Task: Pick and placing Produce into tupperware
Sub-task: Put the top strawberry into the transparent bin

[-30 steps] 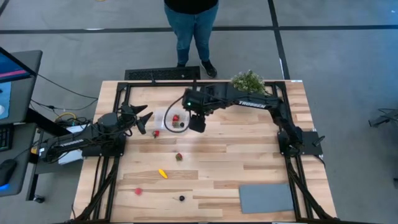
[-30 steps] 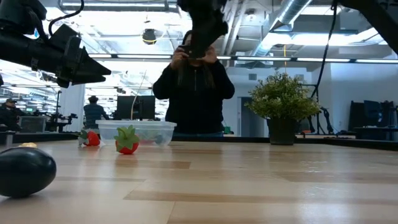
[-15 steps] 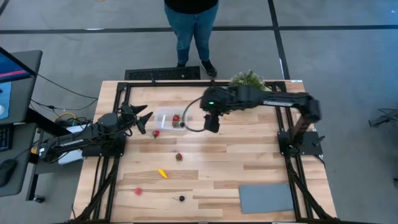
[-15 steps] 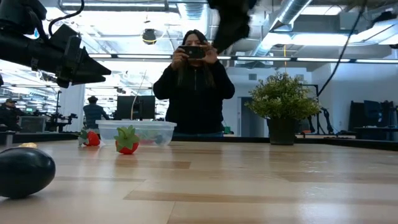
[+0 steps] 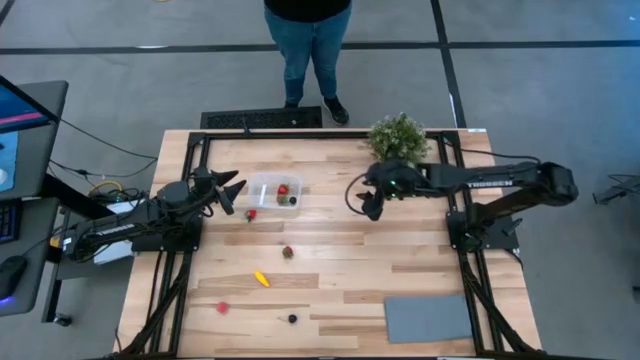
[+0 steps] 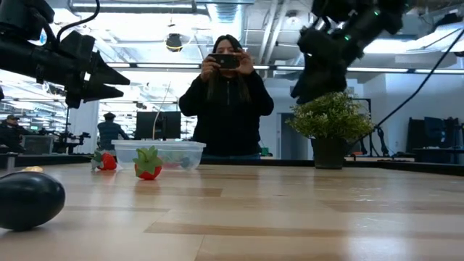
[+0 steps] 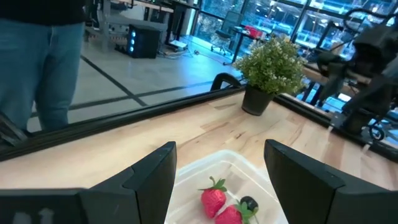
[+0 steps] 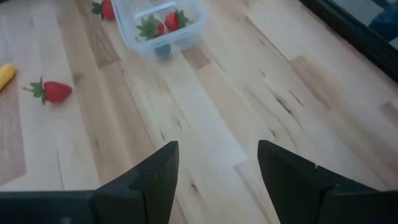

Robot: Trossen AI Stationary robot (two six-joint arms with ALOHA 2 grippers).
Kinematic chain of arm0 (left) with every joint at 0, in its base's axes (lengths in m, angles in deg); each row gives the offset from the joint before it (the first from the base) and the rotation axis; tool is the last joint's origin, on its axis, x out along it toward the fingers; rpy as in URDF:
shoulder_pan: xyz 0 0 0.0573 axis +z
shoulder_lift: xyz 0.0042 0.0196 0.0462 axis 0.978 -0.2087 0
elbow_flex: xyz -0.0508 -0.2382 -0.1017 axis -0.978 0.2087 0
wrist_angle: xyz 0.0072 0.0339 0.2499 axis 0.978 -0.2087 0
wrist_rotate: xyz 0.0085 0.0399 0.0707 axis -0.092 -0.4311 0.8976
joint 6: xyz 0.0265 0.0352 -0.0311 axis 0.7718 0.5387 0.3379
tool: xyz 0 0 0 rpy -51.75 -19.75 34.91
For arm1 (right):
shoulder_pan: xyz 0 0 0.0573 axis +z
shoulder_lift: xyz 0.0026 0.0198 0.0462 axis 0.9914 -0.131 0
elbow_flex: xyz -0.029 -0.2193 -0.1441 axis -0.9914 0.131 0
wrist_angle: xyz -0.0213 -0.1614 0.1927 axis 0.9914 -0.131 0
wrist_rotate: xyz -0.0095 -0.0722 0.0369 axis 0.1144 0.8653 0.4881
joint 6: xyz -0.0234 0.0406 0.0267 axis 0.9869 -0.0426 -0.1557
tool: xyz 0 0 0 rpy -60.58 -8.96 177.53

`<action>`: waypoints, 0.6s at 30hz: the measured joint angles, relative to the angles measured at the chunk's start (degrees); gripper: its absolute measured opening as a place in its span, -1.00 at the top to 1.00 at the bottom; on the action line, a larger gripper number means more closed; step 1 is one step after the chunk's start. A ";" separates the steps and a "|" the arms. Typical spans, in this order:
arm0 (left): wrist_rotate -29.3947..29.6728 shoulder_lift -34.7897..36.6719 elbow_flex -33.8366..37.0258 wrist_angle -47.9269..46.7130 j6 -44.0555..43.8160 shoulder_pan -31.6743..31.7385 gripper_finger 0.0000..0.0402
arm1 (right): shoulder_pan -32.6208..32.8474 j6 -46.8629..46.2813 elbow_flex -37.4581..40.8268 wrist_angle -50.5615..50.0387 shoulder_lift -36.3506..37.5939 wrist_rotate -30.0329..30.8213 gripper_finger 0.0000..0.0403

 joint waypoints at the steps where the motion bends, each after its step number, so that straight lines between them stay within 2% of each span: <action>1: -0.30 0.00 0.00 0.00 -0.25 0.01 -0.17 | -0.02 0.23 1.63 1.85 0.70 0.09 -0.21; 7: -0.40 0.00 0.00 -0.13 -0.12 -0.01 -0.17 | -2.87 1.89 10.08 15.46 3.05 0.40 -0.21; 13: -0.91 0.00 -0.02 -0.16 -0.12 0.02 -0.21 | -6.50 1.92 13.75 22.22 2.91 0.40 -0.21; 15: -2.09 -0.01 -0.65 -2.03 -0.91 -0.01 -0.23 | -7.61 1.90 14.00 23.20 2.89 0.38 -0.21; 18: -6.82 -0.60 -3.05 -7.52 2.07 0.04 -0.24 | -8.86 1.90 13.98 24.77 2.90 0.40 -0.21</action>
